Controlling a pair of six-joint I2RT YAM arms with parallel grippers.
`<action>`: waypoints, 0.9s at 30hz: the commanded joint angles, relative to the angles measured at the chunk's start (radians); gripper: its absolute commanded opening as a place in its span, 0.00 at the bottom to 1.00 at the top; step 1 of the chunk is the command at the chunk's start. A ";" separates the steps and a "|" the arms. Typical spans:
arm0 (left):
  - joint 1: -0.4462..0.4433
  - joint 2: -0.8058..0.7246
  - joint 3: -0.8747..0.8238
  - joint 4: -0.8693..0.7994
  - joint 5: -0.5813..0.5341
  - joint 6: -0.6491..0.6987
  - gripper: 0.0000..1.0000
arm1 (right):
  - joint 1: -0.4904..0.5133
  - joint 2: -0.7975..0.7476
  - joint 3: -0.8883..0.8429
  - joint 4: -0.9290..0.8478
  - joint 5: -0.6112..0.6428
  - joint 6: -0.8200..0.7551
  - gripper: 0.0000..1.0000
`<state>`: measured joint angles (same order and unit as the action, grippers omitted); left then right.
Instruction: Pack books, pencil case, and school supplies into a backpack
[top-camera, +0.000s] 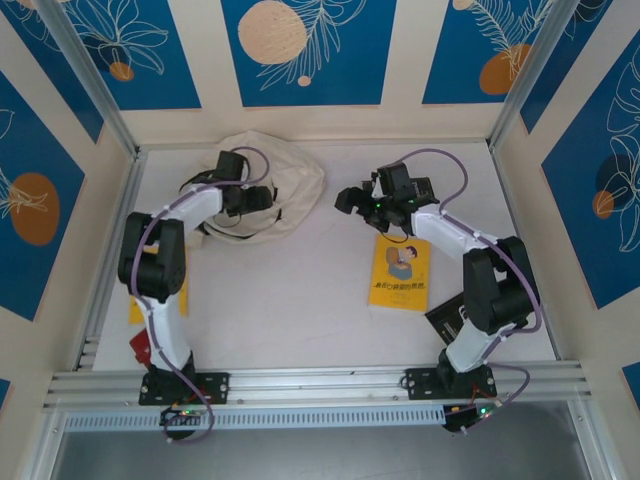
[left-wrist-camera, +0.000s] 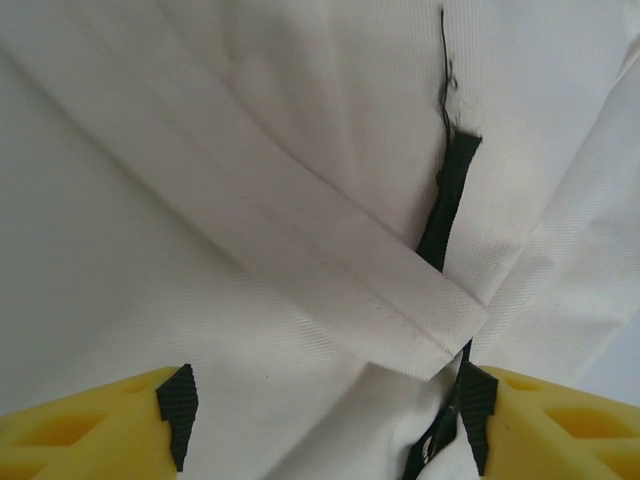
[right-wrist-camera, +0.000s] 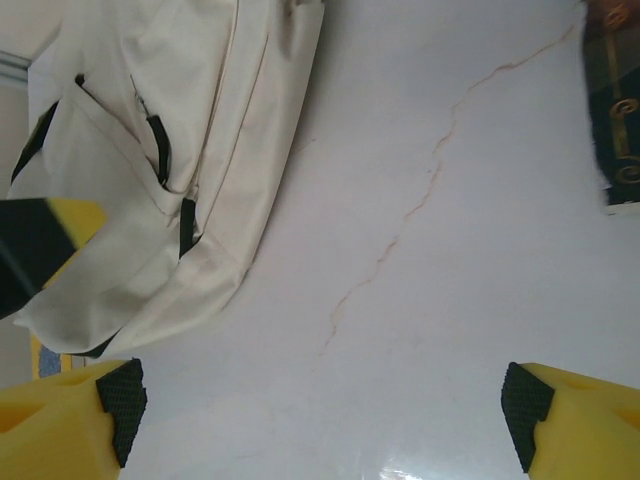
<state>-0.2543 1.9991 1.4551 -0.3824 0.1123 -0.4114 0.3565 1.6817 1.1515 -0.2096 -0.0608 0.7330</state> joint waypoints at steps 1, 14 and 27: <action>-0.041 0.070 0.066 -0.092 0.027 -0.003 0.67 | 0.006 0.025 0.039 -0.047 -0.021 0.035 0.94; -0.212 0.041 -0.058 -0.160 0.099 0.033 0.49 | -0.029 0.004 -0.003 -0.141 0.076 0.061 0.92; -0.321 -0.213 -0.138 -0.132 0.094 0.010 0.51 | -0.025 0.007 -0.085 -0.092 -0.032 0.067 0.84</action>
<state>-0.5911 1.8591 1.2911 -0.4797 0.2466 -0.4011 0.3119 1.6775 1.0649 -0.3107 -0.0189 0.7860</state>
